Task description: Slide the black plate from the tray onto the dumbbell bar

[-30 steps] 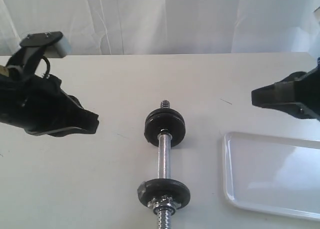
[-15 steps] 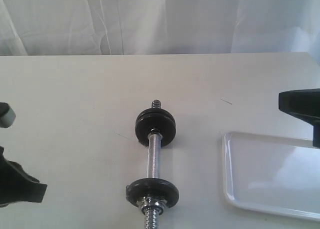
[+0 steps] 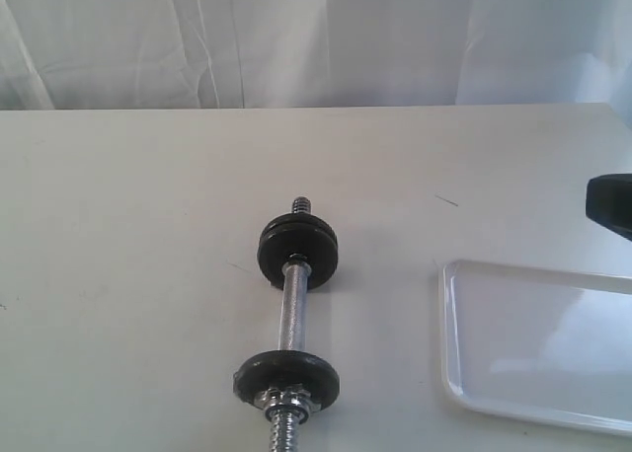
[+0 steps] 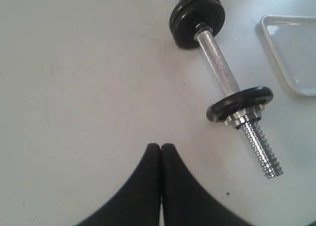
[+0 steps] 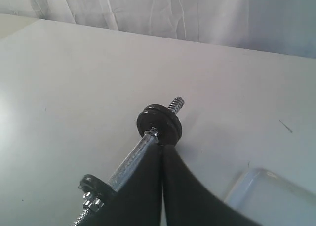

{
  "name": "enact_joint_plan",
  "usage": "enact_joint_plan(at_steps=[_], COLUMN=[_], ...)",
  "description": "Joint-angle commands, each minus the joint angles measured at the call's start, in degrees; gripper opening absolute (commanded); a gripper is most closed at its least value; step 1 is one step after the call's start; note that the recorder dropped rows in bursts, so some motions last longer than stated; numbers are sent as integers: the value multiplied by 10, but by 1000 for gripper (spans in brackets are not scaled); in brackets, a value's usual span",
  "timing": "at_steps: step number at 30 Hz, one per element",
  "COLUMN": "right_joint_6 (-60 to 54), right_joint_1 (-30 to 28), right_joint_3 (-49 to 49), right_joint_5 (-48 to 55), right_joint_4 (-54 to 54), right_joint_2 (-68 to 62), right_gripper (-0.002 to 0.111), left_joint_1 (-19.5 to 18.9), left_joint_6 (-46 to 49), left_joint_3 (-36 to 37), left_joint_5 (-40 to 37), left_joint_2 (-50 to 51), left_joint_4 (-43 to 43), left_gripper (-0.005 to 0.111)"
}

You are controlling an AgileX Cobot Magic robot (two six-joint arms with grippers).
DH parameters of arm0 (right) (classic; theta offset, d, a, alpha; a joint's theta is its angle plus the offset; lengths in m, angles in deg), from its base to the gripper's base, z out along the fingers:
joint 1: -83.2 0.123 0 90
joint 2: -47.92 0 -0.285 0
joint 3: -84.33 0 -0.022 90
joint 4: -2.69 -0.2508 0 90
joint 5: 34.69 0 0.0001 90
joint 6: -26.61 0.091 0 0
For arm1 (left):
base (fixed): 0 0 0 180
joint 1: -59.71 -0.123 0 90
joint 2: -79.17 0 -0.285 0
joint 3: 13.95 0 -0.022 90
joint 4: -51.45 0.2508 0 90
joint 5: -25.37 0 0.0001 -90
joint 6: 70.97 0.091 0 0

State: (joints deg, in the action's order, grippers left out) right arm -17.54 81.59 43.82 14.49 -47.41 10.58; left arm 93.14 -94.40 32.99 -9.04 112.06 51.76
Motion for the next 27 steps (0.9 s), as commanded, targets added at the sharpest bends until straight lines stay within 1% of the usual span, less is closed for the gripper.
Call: enact_joint_plan(at_steps=[1, 3, 8, 17, 23, 24, 27], right_joint_6=[15, 27, 34, 34, 34, 34, 34], right_joint_1=[-2, -2, -2, -2, -2, -2, -2], right_joint_3=[-3, -3, -3, -3, -3, -3, -3], right_joint_5=[10, 10, 36, 35, 35, 35, 33], right_joint_4=[-2, -2, 1, 2, 2, 2, 2], right_joint_2=[23, 31, 33, 33, 33, 33, 33], right_gripper=[0, 0, 0, 0, 0, 0, 0], left_joint_1=[-1, -1, -1, -1, -1, -8, -90], left_joint_6=[-22, -42, -52, -51, -51, -50, -50], left_joint_3=[29, 62, 109, 111, 111, 114, 123], left_joint_5=[4, 55, 66, 130, 130, 130, 133], left_joint_2=[-10, -2, 23, 23, 17, 11, -26], left_joint_4=[4, 3, 2, 2, 2, 2, -3], left_gripper=[0, 0, 0, 0, 0, 0, 0])
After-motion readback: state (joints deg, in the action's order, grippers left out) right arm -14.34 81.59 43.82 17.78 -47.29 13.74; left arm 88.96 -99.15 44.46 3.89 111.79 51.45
